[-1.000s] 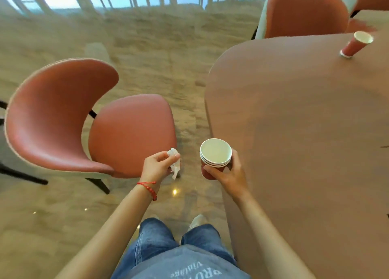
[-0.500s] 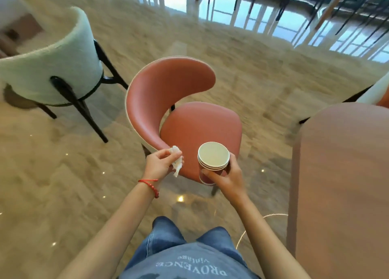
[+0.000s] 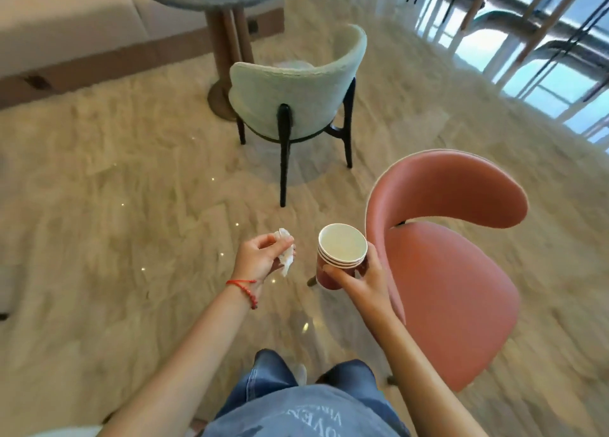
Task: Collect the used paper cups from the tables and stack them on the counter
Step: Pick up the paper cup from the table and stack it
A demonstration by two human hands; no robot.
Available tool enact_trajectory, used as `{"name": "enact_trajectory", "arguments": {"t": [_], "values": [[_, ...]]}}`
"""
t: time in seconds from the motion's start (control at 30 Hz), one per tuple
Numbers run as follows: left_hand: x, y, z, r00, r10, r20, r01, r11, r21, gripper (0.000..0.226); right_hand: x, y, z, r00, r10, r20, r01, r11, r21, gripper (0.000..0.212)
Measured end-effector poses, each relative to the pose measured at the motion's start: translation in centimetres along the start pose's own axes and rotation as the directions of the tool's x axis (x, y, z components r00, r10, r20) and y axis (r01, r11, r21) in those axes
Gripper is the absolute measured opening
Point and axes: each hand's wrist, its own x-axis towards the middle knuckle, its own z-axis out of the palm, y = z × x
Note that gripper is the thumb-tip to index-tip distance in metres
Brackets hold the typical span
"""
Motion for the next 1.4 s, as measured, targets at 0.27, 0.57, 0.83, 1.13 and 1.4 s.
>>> {"name": "enact_trajectory", "arguments": {"t": [0.27,0.57,0.83,1.13,1.4], "values": [[4.6,1.8,-2.1,0.991,0.012,-0.136,-0.020,0.998,-0.058,0.016,6.6,-1.6,3.2,0.984,0.011,0.180,-0.013,1.000,0.009,0.062],[13.3,5.9,-0.6,0.989,0.005,-0.150,-0.010,0.999,-0.030,0.032,17.7,-3.0,4.2,0.981,-0.034,0.189,0.038,0.999,-0.019,0.061],[20.3,10.7,0.1,0.988,0.027,-0.151,-0.025,1.000,0.019,0.025,26.5,-4.2,5.7,0.986,-0.049,0.159,0.050,0.999,0.001,0.061],[29.7,16.5,-3.5,0.982,0.015,-0.189,-0.025,0.998,-0.050,0.018,36.0,-5.2,12.9,0.978,-0.025,0.206,0.033,0.999,-0.036,0.059],[39.4,22.7,-10.5,0.969,0.027,-0.247,-0.058,0.992,-0.116,0.033,45.9,-8.2,24.3,0.957,-0.016,0.290,0.025,0.999,-0.028,0.057]]}}
